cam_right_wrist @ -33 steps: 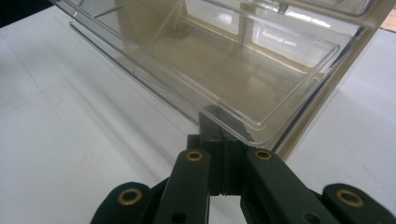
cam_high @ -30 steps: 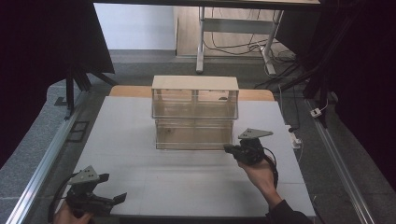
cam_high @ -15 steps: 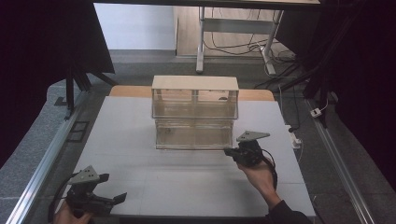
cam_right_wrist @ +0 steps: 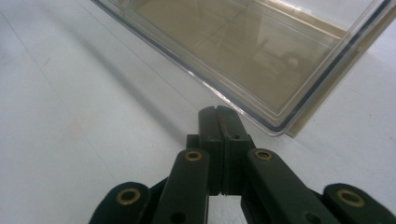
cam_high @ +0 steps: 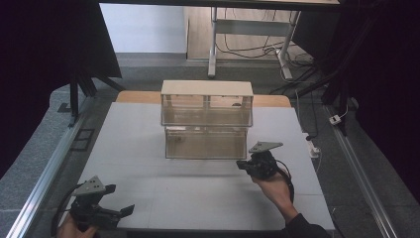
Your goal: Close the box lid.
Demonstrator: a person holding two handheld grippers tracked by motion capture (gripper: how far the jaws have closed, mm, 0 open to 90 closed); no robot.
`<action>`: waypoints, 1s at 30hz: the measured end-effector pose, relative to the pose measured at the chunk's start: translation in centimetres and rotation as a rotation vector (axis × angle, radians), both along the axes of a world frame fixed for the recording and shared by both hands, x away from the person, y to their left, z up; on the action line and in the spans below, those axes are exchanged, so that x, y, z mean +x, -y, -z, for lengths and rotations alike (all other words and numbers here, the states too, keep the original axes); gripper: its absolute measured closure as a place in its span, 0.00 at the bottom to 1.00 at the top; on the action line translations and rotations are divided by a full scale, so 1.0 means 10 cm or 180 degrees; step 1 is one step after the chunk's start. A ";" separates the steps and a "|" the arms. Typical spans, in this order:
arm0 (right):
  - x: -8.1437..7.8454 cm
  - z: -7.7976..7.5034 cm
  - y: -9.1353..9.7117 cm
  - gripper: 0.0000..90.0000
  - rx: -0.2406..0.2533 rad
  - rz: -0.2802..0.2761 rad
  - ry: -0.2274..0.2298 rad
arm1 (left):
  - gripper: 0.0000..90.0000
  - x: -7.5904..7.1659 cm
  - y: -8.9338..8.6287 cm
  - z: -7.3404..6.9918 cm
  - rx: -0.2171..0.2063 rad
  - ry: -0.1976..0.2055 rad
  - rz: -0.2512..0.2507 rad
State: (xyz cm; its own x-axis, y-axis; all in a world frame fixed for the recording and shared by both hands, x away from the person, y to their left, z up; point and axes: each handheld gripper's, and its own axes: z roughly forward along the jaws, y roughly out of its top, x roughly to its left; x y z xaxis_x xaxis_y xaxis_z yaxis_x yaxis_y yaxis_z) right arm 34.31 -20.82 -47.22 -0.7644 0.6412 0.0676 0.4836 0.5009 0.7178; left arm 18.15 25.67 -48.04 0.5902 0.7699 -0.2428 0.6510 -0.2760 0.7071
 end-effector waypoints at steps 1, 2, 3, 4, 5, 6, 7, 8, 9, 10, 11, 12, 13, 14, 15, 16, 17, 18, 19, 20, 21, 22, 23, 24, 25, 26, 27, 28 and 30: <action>0.00 -0.01 0.00 1.00 0.0014 -0.0004 -0.0017 | 0.00 0.00 0.00 0.00 0.0000 0.0000 -0.0002; 0.00 -0.01 0.00 0.99 0.0022 -0.0014 -0.0004 | 0.00 0.00 0.00 0.00 -0.0004 -0.0002 -0.0003; -0.01 -0.01 0.00 0.99 0.0033 -0.0016 -0.0001 | 0.00 0.00 0.00 0.00 -0.0004 -0.0003 -0.0002; -0.01 -0.02 0.00 0.98 0.0051 -0.0014 -0.0003 | 0.00 0.00 0.00 0.00 -0.0004 -0.0005 -0.0003; -0.01 -0.03 0.00 0.97 0.0071 -0.0013 -0.0013 | 0.00 0.00 0.00 0.00 -0.0006 -0.0004 -0.0003; -0.02 -0.03 0.00 0.96 0.0091 -0.0012 -0.0009 | 0.00 0.00 0.00 0.00 -0.0009 -0.0004 -0.0003; -0.02 -0.04 -0.01 0.94 0.0115 -0.0005 -0.0005 | 0.00 0.00 0.00 0.00 -0.0009 -0.0005 -0.0004; -0.03 -0.05 -0.01 0.93 0.0117 0.0002 0.0010 | 0.00 0.00 0.00 0.00 -0.0011 -0.0006 -0.0005; -0.03 -0.06 -0.01 0.91 0.0131 -0.0001 0.0020 | 0.00 0.00 -0.01 0.00 -0.0010 -0.0007 -0.0008; -0.03 -0.07 -0.01 0.90 0.0137 0.0002 0.0024 | 0.00 0.00 -0.01 0.00 -0.0012 -0.0009 -0.0010; -0.04 -0.08 -0.01 0.88 0.0141 0.0011 0.0031 | 0.00 0.00 -0.01 0.00 -0.0012 -0.0007 -0.0007; -0.04 -0.09 -0.01 0.86 0.0145 0.0021 0.0043 | 0.00 0.00 -0.01 0.00 -0.0016 -0.0008 -0.0006; -0.05 -0.10 0.00 0.85 0.0155 0.0035 0.0055 | 0.00 0.00 -0.01 0.00 -0.0018 -0.0009 -0.0007; -0.05 -0.11 0.00 0.84 0.0181 0.0039 0.0056 | 0.00 0.00 -0.01 0.00 -0.0018 -0.0011 -0.0007; -0.05 -0.12 0.00 0.82 0.0187 0.0039 0.0059 | 0.00 0.00 -0.01 0.00 -0.0022 -0.0015 -0.0006; -0.06 -0.13 0.00 0.80 0.0190 0.0042 0.0060 | 0.00 0.00 -0.01 0.00 -0.0022 -0.0016 -0.0005; -0.06 -0.14 0.00 0.79 0.0188 0.0047 0.0064 | 0.00 0.00 -0.01 0.00 -0.0022 -0.0016 -0.0005; -0.06 -0.15 0.00 0.77 0.0206 0.0052 0.0062 | 0.00 0.00 -0.01 0.00 -0.0022 -0.0016 -0.0004; -0.07 -0.15 0.00 0.76 0.0212 0.0048 0.0069 | 0.00 0.00 -0.01 0.00 -0.0019 -0.0013 -0.0006; -0.08 -0.17 0.00 0.74 0.0223 0.0053 0.0063 | 0.00 0.00 -0.01 0.00 -0.0021 -0.0017 -0.0008; -0.08 -0.18 0.00 0.73 0.0231 0.0054 0.0064 | 0.00 0.00 -0.01 0.00 -0.0017 -0.0016 -0.0011; -0.09 -0.19 0.00 0.71 0.0234 0.0052 0.0069 | 0.00 0.00 -0.01 0.00 -0.0022 -0.0019 -0.0008; -0.09 -0.20 0.00 0.69 0.0236 0.0049 0.0078 | 0.00 0.00 -0.01 0.00 -0.0021 -0.0018 -0.0008; -0.10 -0.21 0.00 0.68 0.0221 0.0048 0.0076 | 0.00 0.00 -0.02 0.00 -0.0020 -0.0017 -0.0008; -0.11 -0.22 0.00 0.66 0.0218 0.0046 0.0085 | 0.00 0.00 -0.02 0.00 -0.0021 -0.0018 -0.0008; -0.12 -0.24 0.00 0.64 0.0222 0.0045 0.0091 | 0.00 0.00 -0.02 0.00 -0.0021 -0.0018 -0.0009; -0.13 -0.25 0.00 0.61 0.0209 0.0053 0.0104 | 0.00 0.00 -0.02 0.00 -0.0022 -0.0019 -0.0008; -0.14 -0.26 0.00 0.59 0.0228 0.0057 0.0102 | 0.00 0.00 -0.02 0.00 -0.0021 -0.0020 -0.0008; -0.16 -0.28 0.01 0.54 0.0259 0.0065 0.0123 | 0.00 0.00 -0.01 0.01 -0.0020 -0.0020 -0.0008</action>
